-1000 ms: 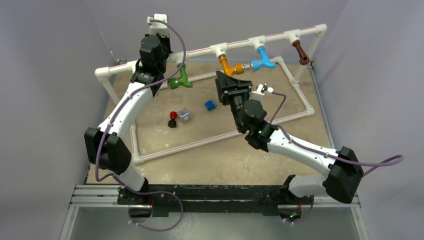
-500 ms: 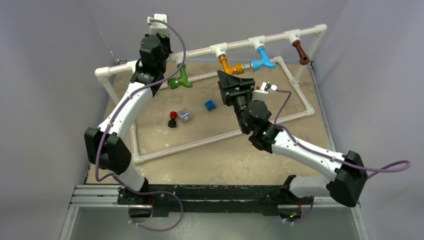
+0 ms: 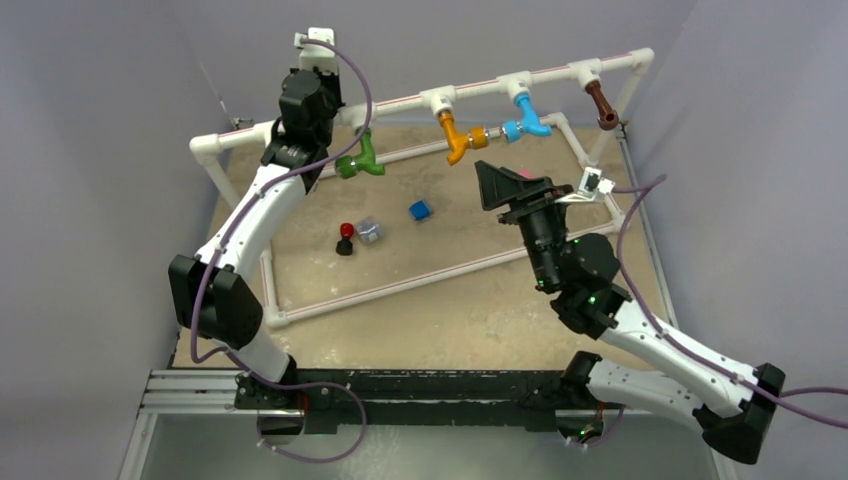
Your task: Install the water faucets
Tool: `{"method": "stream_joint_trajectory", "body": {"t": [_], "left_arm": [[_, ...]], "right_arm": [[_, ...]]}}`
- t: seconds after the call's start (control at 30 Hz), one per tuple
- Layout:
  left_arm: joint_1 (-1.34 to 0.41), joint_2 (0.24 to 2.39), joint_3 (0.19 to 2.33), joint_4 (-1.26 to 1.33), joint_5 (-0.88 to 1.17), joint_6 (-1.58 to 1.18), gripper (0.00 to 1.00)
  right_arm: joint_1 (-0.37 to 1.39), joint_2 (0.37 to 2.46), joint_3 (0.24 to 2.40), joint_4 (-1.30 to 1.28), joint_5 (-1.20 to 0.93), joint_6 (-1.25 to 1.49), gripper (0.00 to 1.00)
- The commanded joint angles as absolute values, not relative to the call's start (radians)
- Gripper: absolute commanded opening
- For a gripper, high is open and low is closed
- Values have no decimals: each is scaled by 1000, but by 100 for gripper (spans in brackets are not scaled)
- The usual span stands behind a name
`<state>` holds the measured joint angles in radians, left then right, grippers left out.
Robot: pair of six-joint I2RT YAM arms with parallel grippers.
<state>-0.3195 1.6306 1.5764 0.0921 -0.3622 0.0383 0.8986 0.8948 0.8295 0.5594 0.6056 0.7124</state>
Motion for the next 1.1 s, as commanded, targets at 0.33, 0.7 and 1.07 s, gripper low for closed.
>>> {"method": "stream_joint_trajectory", "body": {"t": [0.33,0.7,1.07], "left_arm": [[-336,1694,1545,-72,-315,46,0],[-335,1695,1543,-69,-315,53,0],[-336,1703,1546,-74,-314,54,0]], "right_arm": [[899,870,994,375,403,-504,74],[925,961,987,277,393,-1088,80],[965,1079,874,679,497,-1525,81]]}}
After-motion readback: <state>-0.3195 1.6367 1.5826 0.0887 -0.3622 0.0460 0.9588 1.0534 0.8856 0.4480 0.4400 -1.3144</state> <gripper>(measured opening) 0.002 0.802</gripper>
